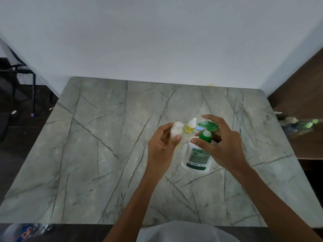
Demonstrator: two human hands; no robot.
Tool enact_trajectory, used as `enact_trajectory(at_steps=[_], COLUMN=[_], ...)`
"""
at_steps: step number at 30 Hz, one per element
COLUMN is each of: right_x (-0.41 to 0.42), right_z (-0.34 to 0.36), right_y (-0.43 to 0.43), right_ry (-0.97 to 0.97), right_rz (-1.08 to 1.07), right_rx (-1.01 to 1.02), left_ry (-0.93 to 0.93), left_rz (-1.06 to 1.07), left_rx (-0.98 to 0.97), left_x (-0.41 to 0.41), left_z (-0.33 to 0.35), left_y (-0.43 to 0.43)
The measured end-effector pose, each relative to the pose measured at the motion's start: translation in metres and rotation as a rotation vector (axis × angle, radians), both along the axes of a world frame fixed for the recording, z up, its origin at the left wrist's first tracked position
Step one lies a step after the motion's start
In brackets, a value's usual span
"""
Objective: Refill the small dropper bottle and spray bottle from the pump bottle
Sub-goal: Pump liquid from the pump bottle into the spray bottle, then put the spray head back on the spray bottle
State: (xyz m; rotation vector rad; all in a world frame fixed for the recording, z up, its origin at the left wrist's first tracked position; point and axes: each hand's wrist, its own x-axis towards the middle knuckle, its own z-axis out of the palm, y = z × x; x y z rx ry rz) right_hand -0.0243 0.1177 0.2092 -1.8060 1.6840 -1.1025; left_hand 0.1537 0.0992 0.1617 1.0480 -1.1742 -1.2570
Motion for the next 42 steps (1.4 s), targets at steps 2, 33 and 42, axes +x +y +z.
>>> enact_trajectory(at_steps=[2,33,42], right_x=[-0.005,-0.186,-0.194], right_z=[-0.002,-0.143,-0.152], right_y=[0.001,-0.118,-0.123], right_ry=[-0.023,-0.012,-0.081], right_rz=[-0.027,-0.130,-0.095], right_rx=[0.009,0.181,0.178], left_ry=[0.010,-0.189,-0.192], left_rz=[-0.023,0.354,0.386], left_rx=[0.007,0.115,0.175], left_x=[-0.001,-0.104,-0.107], left_z=[-0.002,-0.017,-0.019], left_y=[-0.003,0.008,0.003])
